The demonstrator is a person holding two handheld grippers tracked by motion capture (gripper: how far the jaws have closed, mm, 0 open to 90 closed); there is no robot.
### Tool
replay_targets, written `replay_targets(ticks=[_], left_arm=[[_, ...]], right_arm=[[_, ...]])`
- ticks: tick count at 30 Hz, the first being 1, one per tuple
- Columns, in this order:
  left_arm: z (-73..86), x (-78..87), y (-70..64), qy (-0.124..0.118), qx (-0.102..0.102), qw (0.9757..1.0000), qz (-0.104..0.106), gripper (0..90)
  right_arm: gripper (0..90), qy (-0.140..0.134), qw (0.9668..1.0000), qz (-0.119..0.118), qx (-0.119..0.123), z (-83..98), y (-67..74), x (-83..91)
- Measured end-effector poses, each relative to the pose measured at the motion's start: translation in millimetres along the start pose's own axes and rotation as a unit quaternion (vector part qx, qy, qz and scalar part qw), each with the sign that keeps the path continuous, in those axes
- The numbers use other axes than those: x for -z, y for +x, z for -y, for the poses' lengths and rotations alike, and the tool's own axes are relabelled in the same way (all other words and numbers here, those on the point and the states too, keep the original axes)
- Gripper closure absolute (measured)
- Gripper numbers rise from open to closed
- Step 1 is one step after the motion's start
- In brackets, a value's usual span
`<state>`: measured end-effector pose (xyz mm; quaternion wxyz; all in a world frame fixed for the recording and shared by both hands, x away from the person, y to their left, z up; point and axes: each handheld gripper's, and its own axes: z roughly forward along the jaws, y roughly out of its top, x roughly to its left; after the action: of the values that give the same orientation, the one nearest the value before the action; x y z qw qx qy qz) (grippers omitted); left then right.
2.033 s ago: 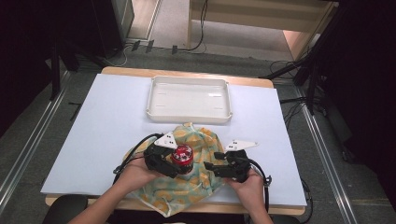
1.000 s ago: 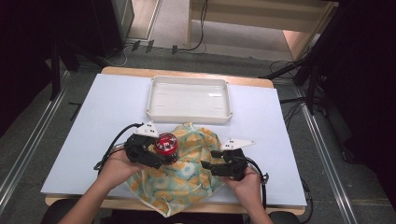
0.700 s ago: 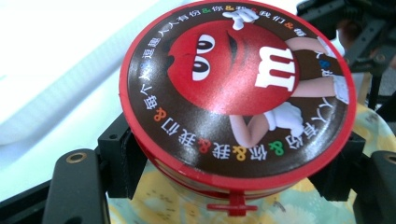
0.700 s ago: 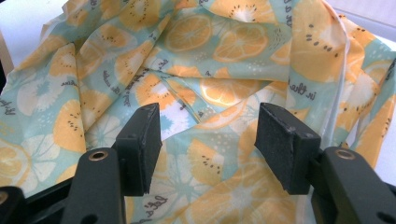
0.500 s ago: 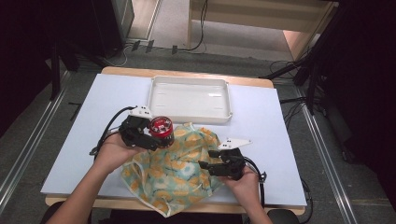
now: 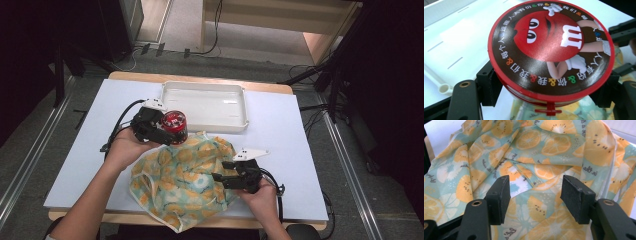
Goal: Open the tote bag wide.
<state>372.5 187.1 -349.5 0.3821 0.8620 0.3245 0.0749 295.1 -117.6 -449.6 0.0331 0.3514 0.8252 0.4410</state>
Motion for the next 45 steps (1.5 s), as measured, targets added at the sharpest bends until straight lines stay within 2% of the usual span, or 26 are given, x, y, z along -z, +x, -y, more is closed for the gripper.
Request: replay_targets(ticks=[4,6,8,10,14,20,25,29,33,39,45], left_arm=[[-4.1,-5.5,8.9,0.002,0.009,0.9999,-0.009,25.7],[-6.0,-7.3,11.8,0.003,0.006,0.9999,-0.012,25.7],[-9.8,-10.8,15.6,0.0,0.008,0.9996,-0.028,25.7],[-13.0,-13.2,19.2,0.003,0.01,0.9994,-0.032,25.7],[-21.3,-20.6,28.9,0.006,0.023,0.9991,-0.034,25.7],[-29.8,-32.6,40.0,0.007,0.031,0.9991,-0.028,25.7],[-33.9,-46.4,50.5,0.022,0.04,0.9979,-0.046,25.8],[-35.6,-53.0,61.6,0.016,0.053,0.997,-0.055,25.8],[-37.4,-62.3,70.3,0.02,0.052,0.996,-0.07,25.8],[-38.2,-75.9,79.6,0.032,0.052,0.9953,-0.075,25.7],[-34.2,-89.5,89.1,0.027,0.066,0.994,-0.083,25.8]], right_arm=[[41.1,0.004,1.0,-0.004,-0.001,-0.1,1.9,-0.8],[41.1,0.004,1.0,-0.004,-0.002,-0.2,2.5,-1.2],[41.1,0.004,1.0,-0.004,-0.001,-0.1,2.7,-1.3],[41.1,0.005,1.0,-0.004,0.0,0.0,2.7,-1.3],[41.1,0.004,1.0,-0.003,0.002,0.3,2.9,-1.7],[41.2,0.006,1.0,-0.002,0.003,0.8,3.4,-2.5],[41.3,0.006,1.0,-0.004,0.001,1.0,3.1,-2.4],[41.3,0.007,1.0,-0.003,0.006,1.2,3.3,-3.0],[41.3,0.007,1.0,-0.002,0.006,1.4,3.7,-3.5],[41.3,0.009,1.0,-0.001,0.004,1.8,3.3,-3.4],[41.3,0.008,1.0,0.0,0.001,2.6,3.6,-2.6]])
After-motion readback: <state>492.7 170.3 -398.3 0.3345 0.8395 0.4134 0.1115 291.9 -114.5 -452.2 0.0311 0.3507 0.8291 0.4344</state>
